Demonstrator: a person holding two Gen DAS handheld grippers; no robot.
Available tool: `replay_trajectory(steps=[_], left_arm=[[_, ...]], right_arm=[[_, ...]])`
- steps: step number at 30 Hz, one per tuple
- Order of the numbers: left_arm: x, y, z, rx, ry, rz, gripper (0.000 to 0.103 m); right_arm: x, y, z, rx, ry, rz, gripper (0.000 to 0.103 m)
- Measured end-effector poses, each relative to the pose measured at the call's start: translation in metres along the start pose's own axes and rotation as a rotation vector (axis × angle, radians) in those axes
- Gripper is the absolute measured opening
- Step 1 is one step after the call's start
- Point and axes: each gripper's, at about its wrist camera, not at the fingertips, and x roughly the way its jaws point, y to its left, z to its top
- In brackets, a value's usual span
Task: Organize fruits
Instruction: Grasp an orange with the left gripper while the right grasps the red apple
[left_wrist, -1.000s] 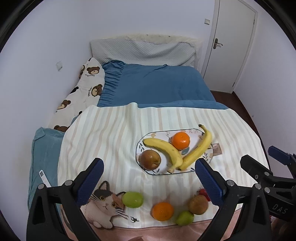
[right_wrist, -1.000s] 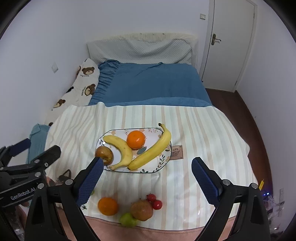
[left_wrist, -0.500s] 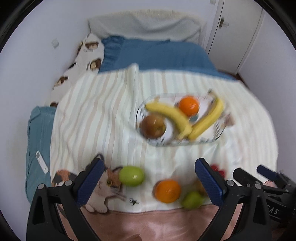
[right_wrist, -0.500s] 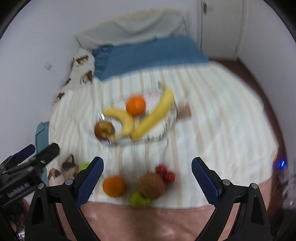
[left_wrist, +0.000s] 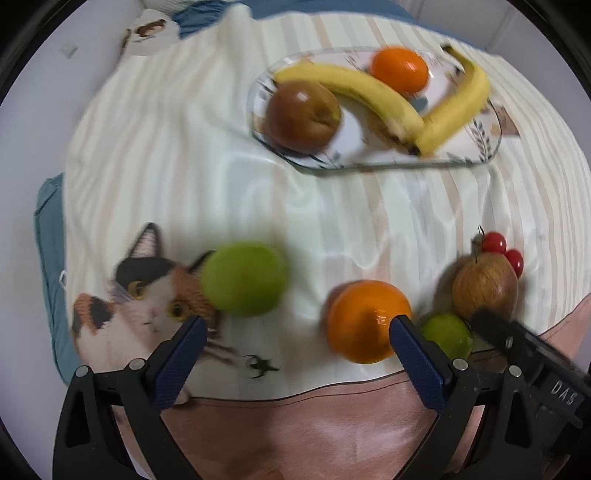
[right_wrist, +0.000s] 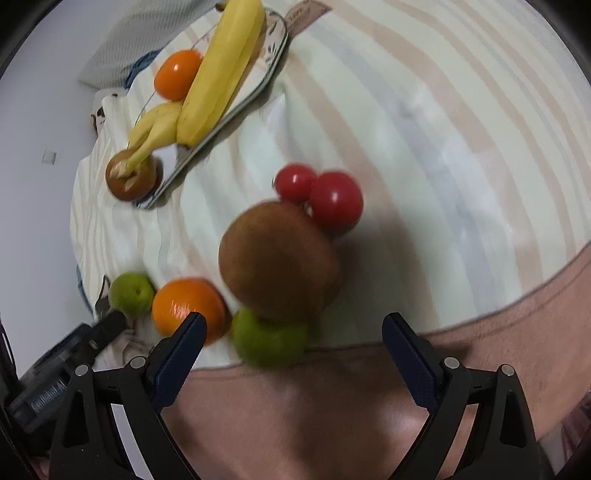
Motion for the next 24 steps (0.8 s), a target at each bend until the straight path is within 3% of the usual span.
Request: replay_trajectory(steps=[5,7,10,18,24], left_arm=[[0.031,-0.018,0.001,0.028,0.083,-0.053,0.100],[0.037,-0.025,0.000,0.037,0.085,-0.071,0.099],[0.043,-0.032,-0.001,0.048,0.092,-0.122,0.062],[0.029,-0.040,-0.016,0.037,0.051,-0.073,0.061],[0.011,-0.030,-0.071,0.056,0.064,-0.051,0.061]], right_arm=[[0.000,0.004,0.012,-0.014,-0.043,-0.015,0.096],[0.002,0.006,0.014,-0.026,-0.047,-0.013,0.091],[0.006,0.011,0.019,-0.049,-0.033,0.015,0.072],[0.003,0.022,0.024,-0.111,-0.010,-0.026,0.071],[-0.022,0.008,0.002,-0.194,0.036,-0.091,0.071]])
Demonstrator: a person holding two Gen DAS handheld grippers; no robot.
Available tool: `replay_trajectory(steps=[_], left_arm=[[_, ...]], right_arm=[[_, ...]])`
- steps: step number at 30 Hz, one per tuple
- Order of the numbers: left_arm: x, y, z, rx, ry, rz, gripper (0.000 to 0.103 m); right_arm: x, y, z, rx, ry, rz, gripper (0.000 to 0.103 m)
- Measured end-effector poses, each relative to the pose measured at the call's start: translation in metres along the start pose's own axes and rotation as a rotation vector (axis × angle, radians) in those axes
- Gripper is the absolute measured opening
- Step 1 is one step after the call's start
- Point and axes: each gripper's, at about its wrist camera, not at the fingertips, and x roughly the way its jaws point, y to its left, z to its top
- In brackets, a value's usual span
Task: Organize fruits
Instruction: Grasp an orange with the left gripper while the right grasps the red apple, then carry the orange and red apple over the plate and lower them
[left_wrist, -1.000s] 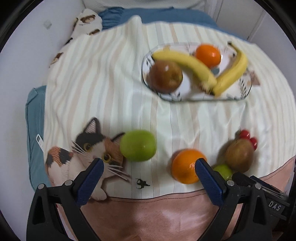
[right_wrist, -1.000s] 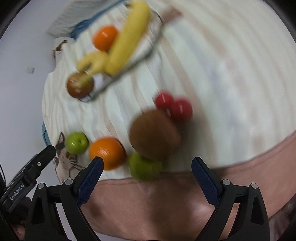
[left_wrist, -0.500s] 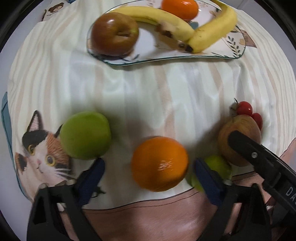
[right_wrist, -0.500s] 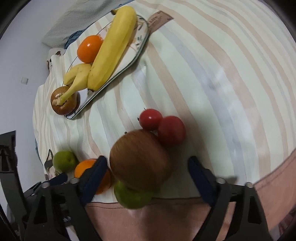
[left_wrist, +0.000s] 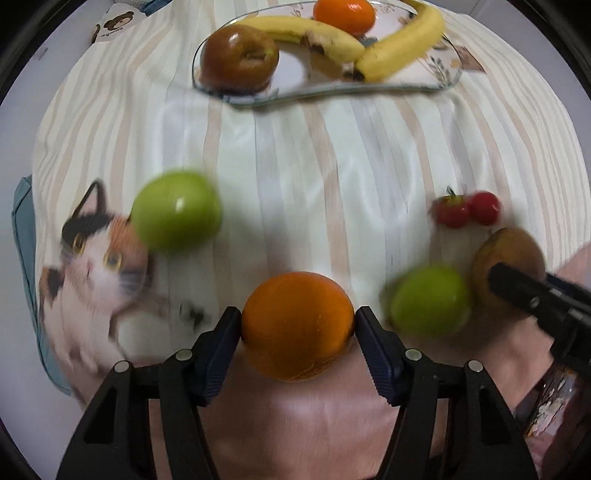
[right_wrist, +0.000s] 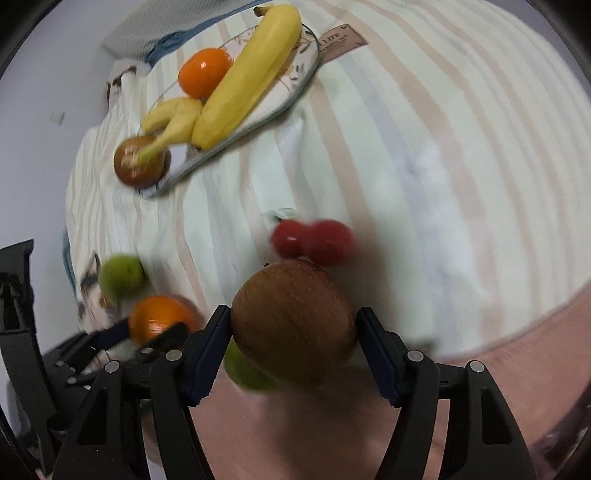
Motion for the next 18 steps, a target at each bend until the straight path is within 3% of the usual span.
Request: replay_trajectory(steps=[3,10,18], left_arm=[[0.005,-0.003,-0.013,0.018,0.014,0.006,0.062],[0.022,-0.004,0.000,0.003,-0.001,0.026,0.063],[0.015,-0.002,0.004,0.001,-0.012,0.035,0.061]], right_arm=[[-0.005,-0.012,-0.018,-0.038,0.041,-0.053,0.071],[0.013,-0.026,-0.027,-0.026,0.059,-0.092,0.072],[0.018,-0.021,-0.029,-0.022,0.036,-0.072,0.071]])
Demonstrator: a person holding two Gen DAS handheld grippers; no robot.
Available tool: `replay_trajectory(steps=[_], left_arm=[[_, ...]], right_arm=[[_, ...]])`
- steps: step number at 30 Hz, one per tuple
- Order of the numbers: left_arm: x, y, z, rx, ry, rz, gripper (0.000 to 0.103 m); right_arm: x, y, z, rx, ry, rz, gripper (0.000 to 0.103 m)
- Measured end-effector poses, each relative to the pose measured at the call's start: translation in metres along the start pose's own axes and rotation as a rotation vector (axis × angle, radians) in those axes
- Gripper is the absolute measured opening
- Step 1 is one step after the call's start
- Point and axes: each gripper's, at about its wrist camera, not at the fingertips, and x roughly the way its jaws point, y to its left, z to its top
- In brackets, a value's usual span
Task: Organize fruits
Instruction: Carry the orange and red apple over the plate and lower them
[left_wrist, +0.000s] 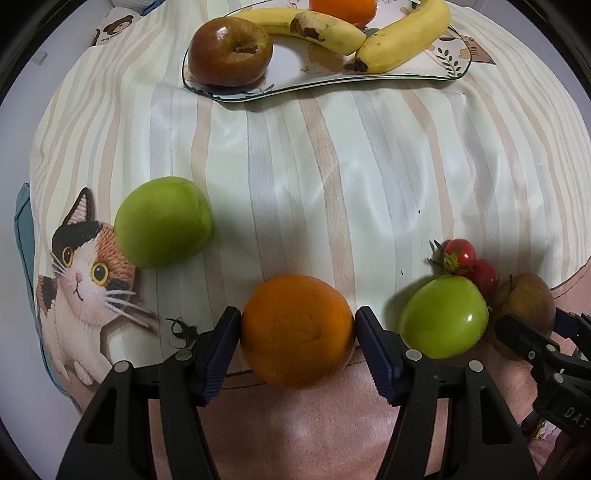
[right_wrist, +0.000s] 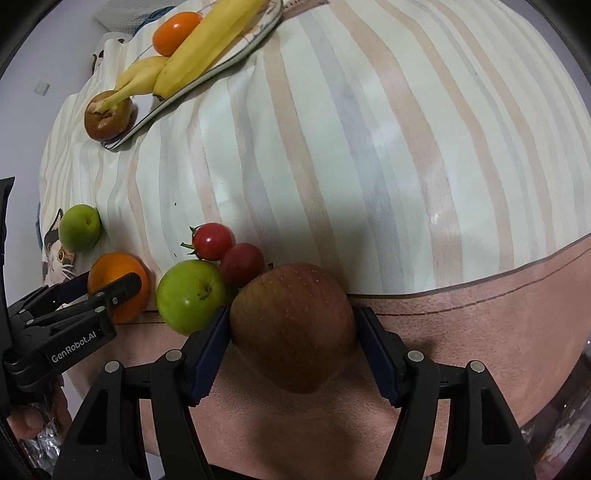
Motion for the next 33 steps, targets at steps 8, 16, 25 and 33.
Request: replay_trajectory(steps=[8,16,25,33], left_arm=[[-0.054,-0.006,0.022,-0.042,-0.046,-0.081,0.061],[-0.132,0.002,0.077,-0.048,-0.186,-0.194,0.061],[-0.147,0.027,0.182,-0.037,-0.242,-0.143,0.061],[-0.090,0.058,0.259,-0.042,-0.111,-0.117,0.061]], right_arm=[[-0.033,0.004,0.014,-0.002,-0.056,0.060,0.070],[-0.084,0.018,0.058,-0.010,-0.149,0.141,0.070],[-0.107,0.054,0.162,-0.075,-0.245,0.130,0.070],[-0.074,0.093,0.226,-0.166,-0.201,0.086,0.071]])
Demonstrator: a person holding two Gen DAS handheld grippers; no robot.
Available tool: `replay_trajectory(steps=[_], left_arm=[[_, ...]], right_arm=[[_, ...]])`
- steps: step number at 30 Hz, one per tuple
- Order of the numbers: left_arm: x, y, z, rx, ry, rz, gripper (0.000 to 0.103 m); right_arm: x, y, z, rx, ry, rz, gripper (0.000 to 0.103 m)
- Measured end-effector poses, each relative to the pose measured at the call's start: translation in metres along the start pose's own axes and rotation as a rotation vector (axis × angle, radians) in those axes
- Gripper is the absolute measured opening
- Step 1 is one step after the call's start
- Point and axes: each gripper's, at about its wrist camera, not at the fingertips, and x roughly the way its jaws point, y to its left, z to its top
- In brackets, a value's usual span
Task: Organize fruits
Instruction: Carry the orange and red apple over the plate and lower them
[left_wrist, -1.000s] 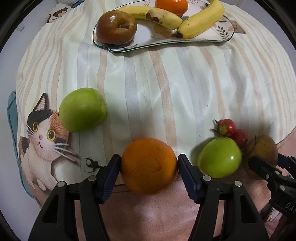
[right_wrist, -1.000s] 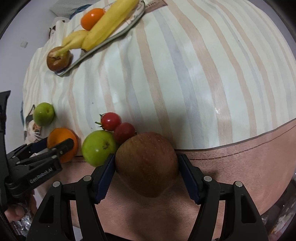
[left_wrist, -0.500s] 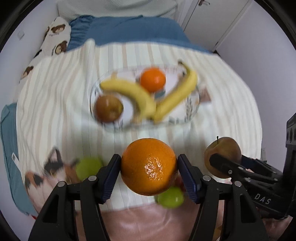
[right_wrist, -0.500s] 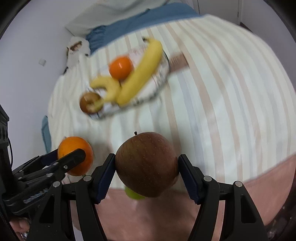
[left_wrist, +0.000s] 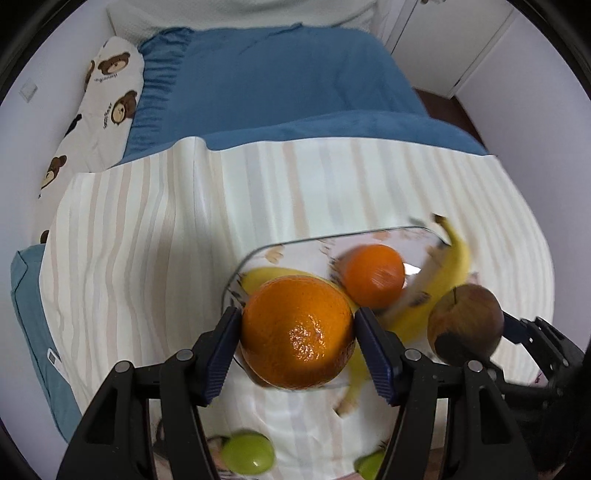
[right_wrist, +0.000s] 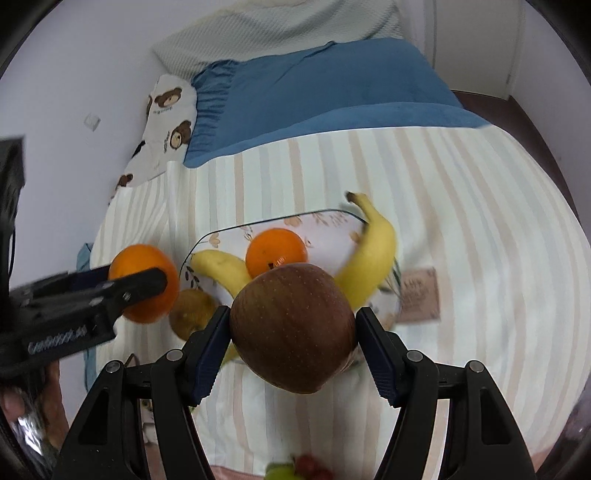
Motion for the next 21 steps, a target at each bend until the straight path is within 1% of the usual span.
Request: replay_trajectory(steps=[4,8,10,15,17,21], left_arm=[[0.031,0.009,0.015,0.004,0.070,0.009,0.061],[0.053,0.013,0.016,0.008,0.125,-0.003,0.061],[0.060,0.015,0.015,0.006,0.130,-0.009,0.062],[0.062,0.016,0.016,0.006,0.138,-0.012,0.063],[0.063,0.016,0.016,0.013,0.141,-0.010,0.063],[0.064,0.015,0.020,0.007,0.152,0.000,0.063]], right_arm=[[0.028,0.007,0.011,-0.026,0.042,-0.009,0.071],[0.044,0.009,0.013,-0.032,0.068,-0.013,0.071],[0.048,0.011,0.013,-0.043,0.066,-0.018,0.071],[0.054,0.018,0.013,-0.073,0.069,-0.034,0.071],[0.056,0.015,0.012,-0.057,0.077,-0.021,0.071],[0.054,0.011,0.012,-0.023,0.064,-0.001,0.072]])
